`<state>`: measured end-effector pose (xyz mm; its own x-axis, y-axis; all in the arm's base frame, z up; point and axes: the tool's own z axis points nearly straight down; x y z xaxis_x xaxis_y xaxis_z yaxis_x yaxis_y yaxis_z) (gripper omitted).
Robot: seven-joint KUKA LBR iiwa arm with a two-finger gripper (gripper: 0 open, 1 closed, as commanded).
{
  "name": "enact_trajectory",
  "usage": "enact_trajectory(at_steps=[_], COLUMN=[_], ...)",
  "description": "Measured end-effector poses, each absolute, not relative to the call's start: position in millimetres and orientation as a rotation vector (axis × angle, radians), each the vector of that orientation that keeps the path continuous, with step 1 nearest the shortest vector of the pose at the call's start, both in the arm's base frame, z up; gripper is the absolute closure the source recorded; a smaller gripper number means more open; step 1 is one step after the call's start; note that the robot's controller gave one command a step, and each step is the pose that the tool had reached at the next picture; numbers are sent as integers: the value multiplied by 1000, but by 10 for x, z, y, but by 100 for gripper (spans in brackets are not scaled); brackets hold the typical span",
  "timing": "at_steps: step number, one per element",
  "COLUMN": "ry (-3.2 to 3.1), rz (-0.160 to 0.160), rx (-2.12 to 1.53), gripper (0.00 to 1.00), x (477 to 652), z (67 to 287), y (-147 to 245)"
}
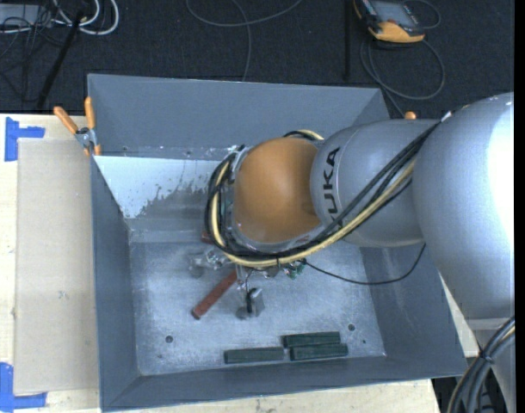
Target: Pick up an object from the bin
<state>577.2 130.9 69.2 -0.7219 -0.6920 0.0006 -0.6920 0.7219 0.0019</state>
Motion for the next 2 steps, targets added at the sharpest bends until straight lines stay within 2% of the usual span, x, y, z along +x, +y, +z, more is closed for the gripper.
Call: enact_trajectory(at_steps=[1,2], ry=[-2917,-2718], rz=[-3,1], rx=[1166,1587], gripper=[100,100], x=[5777,5160], z=[697,2304], y=[1304,1346])
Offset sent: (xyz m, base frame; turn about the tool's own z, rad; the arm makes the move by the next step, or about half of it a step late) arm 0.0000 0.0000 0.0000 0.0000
